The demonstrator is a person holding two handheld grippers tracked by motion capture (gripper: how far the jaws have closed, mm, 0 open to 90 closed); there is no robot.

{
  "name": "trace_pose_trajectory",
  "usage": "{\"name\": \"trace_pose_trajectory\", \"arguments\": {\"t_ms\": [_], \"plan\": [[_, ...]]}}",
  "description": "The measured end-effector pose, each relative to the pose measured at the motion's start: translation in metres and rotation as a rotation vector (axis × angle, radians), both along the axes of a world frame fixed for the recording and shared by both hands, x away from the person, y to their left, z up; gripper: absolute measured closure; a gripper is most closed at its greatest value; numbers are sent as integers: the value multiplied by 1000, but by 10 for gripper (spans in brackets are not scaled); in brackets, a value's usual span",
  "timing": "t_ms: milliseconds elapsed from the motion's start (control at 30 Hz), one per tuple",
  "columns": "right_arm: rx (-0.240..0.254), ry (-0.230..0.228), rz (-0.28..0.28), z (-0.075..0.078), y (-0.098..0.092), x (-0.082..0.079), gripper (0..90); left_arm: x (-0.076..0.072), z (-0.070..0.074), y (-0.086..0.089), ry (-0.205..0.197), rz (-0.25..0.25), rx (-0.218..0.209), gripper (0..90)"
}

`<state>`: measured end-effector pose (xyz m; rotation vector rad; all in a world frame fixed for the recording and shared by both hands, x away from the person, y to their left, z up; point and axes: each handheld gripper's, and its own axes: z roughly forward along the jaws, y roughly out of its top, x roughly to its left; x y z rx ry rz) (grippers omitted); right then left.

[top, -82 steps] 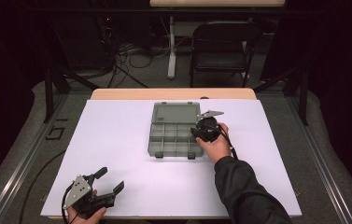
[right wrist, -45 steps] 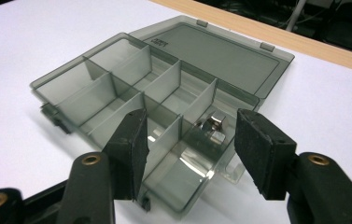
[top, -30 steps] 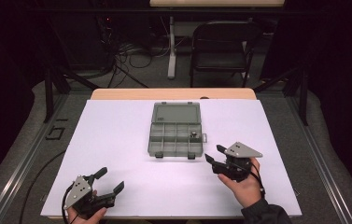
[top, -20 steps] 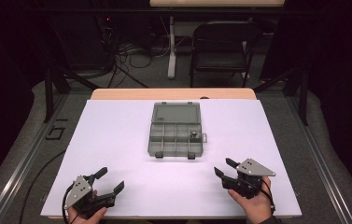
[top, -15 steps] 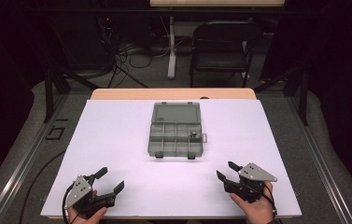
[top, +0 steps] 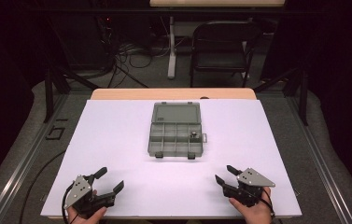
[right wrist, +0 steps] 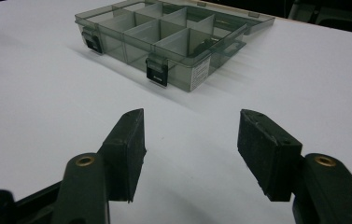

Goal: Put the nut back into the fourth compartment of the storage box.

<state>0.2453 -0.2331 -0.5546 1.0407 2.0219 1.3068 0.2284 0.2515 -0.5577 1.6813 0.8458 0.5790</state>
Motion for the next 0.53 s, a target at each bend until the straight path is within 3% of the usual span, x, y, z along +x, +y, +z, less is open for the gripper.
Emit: {"name": "trace_pose_trajectory", "arguments": {"t_ms": [400,533], "plan": [[3,0,2,-3,1,0,413,2,0,0,8,-2,3,175],[13,-26,-5,-1,-2,-1,384,2,0,1,7,4,-2,175]]}}
